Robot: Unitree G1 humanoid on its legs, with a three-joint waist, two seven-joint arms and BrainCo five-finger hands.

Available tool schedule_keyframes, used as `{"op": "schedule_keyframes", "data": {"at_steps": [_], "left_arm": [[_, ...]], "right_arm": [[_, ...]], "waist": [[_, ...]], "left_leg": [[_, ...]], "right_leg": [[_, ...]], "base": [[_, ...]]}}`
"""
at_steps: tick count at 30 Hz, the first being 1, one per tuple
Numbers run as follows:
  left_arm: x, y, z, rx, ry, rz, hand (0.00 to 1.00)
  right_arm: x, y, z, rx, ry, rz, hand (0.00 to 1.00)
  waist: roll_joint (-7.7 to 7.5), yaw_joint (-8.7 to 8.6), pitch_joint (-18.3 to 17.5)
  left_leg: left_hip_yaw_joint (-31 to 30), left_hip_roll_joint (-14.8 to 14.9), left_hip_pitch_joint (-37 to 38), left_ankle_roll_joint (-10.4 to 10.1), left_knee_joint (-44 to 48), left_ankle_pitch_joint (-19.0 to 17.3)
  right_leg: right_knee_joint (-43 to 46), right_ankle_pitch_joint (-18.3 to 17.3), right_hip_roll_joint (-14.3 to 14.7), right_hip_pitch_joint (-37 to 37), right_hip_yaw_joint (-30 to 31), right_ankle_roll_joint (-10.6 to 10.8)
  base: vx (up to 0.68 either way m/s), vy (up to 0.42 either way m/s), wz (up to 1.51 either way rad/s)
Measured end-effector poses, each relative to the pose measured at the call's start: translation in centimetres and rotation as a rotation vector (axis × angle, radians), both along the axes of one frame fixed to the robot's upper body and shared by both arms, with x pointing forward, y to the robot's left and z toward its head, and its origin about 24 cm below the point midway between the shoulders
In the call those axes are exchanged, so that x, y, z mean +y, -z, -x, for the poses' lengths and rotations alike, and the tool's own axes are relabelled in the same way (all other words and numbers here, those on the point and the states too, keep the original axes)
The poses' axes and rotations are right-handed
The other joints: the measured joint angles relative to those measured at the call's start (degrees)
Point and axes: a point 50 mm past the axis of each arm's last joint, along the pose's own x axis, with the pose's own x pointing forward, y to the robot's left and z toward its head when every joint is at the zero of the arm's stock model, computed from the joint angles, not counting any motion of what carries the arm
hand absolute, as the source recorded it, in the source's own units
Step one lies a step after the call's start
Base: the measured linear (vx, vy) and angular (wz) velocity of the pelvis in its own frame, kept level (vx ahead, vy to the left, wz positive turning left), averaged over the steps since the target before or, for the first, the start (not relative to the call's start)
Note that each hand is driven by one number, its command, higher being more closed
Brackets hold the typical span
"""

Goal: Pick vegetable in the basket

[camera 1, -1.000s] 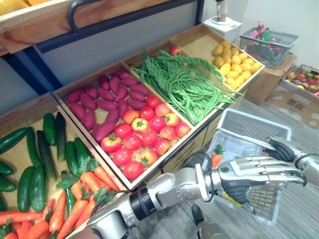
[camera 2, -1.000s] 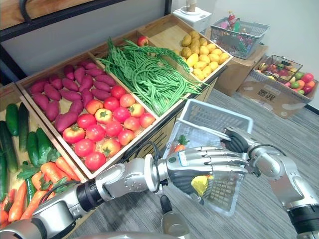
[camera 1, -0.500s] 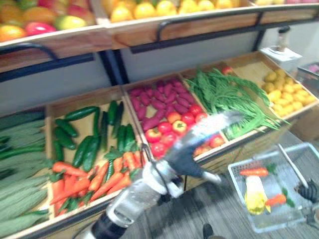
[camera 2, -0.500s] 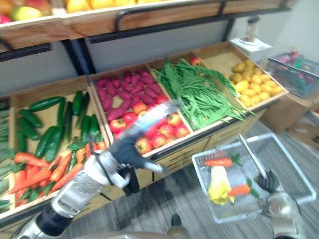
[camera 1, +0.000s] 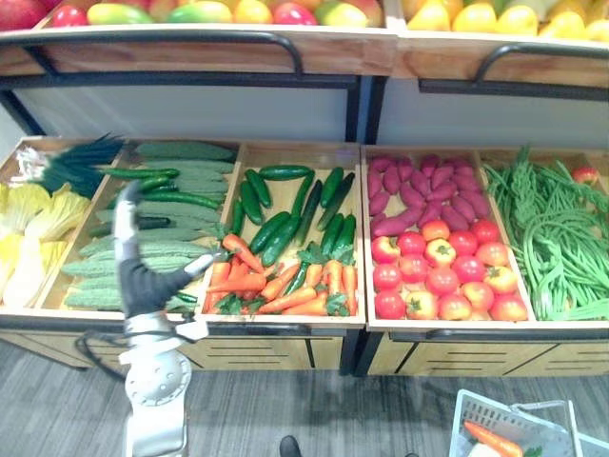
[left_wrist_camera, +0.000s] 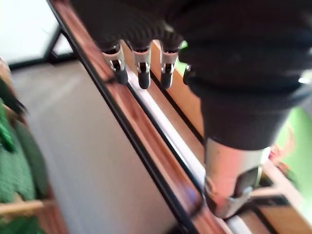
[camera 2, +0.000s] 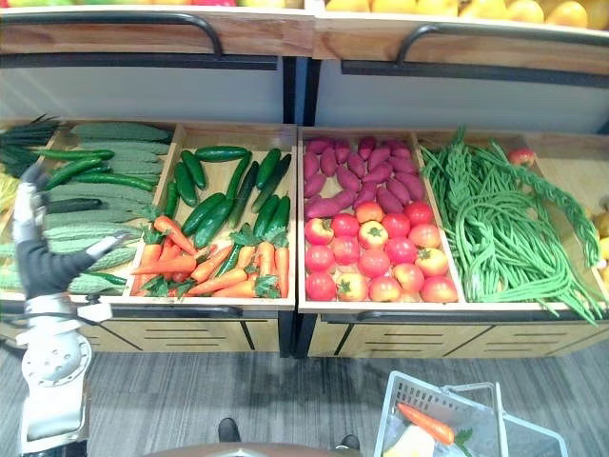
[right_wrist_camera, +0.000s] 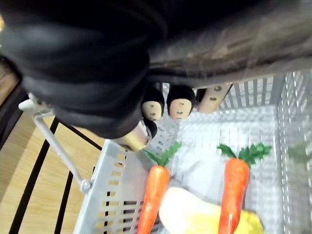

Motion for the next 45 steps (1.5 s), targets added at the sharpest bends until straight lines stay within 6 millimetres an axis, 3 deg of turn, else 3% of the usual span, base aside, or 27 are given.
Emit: {"op": "schedule_keyframes", "data": {"at_steps": [2,5,10,12,14,16,19,22,25,31,45], "left_arm": [[1.1,2.5,0.5,0.105,-0.106,0.049,0.0],[2.1,5.8,2.0,0.231,-0.207,0.145,0.0],[3.9,12.2,6.0,0.476,-0.394,0.336,0.0],[4.1,16.2,8.4,0.636,-0.473,0.459,0.0],[3.8,18.9,10.1,0.767,-0.506,0.528,0.0],[2.1,23.2,13.4,0.985,-0.541,0.656,0.0],[-0.6,26.5,17.3,1.233,-0.553,0.784,0.0],[-2.3,27.8,19.6,1.379,-0.487,0.858,0.0],[-2.8,28.1,19.8,1.437,-0.392,0.864,0.0],[-2.9,28.1,17.1,1.411,-0.262,0.817,0.0],[-3.0,28.0,16.3,1.444,-0.191,0.739,0.0]], "right_arm": [[2.2,1.1,0.4,-0.01,0.049,-0.06,1.0],[4.0,1.9,0.8,-0.004,0.075,-0.096,1.0],[5.2,2.2,1.2,-0.007,0.07,-0.116,1.0],[5.7,2.2,0.9,-0.011,0.036,-0.122,1.0],[6.0,2.3,0.6,-0.019,0.026,-0.125,1.0],[6.7,2.4,0.2,-0.018,0.0,-0.127,1.0],[6.8,2.4,-0.3,-0.021,-0.004,-0.127,1.0],[6.8,2.6,-0.4,-0.008,-0.002,-0.131,1.0],[6.8,2.7,-0.6,0.002,-0.012,-0.135,1.0],[7.2,2.8,-1.1,0.015,-0.059,-0.144,1.0],[7.9,3.0,-2.4,0.011,-0.105,-0.16,1.0]], "waist": [[-0.54,0.44,-0.31],[-0.5,0.99,-0.34],[-0.51,1.22,-0.33],[-0.63,1.23,-0.26],[-0.63,1.14,-0.23],[-0.46,1.07,-0.13],[-0.44,0.95,-0.09],[-0.33,0.96,-0.01],[-0.02,0.93,0.08],[0.45,0.65,0.09],[-0.23,-0.31,2.69]], "left_leg": [[-1.49,-0.15,0.01,-0.03,0.0,0.11],[-2.85,-0.21,-0.11,0.0,-0.01,0.21],[-3.31,-0.17,-0.18,0.15,-0.01,0.26],[-3.13,-0.07,-0.08,0.14,-0.01,0.26],[-3.16,-0.08,0.07,0.15,-0.01,0.23],[-3.21,-0.25,0.21,0.16,-0.01,0.22],[-3.26,-0.54,0.06,0.16,-0.01,0.18],[-3.27,-0.72,0.02,0.18,-0.01,0.08],[-3.19,-0.77,0.07,0.16,-0.01,-0.05],[-3.16,-0.82,0.14,0.15,-0.01,-0.41],[-1.3,-0.66,4.18,-0.86,0.27,-2.72]], "right_leg": [[-0.11,-0.52,0.01,1.14,-1.44,-0.82],[-0.1,-1.14,-0.14,2.02,-2.9,-0.67],[-0.22,-1.28,-0.1,2.86,-4.82,-0.61],[-0.21,-1.28,-0.12,3.01,-5.19,-0.62],[-0.17,-1.48,-0.1,3.23,-5.43,-0.85],[-0.35,-1.76,-0.13,3.5,-5.53,-1.28],[-0.36,-1.85,-0.25,3.13,-5.32,-1.4],[-0.34,-1.98,-0.4,2.86,-4.9,-1.21],[-0.36,-1.98,-0.42,2.67,-4.39,-1.22],[-0.39,-2.23,-0.38,2.65,-3.94,-0.99],[1.0,-4.33,-0.47,4.8,-2.01,-1.68]], "base": [[-0.02,0.027,0.33],[-0.04,0.025,0.27],[-0.04,0.021,0.14],[0.0,0.0,0.0],[-0.01,0.014,0.05],[-0.02,0.024,0.05],[0.0,0.036,-0.01],[0.03,0.022,-0.05],[0.03,0.014,-0.06],[0.02,0.006,-0.02],[0.07,-0.003,-0.07]]}}
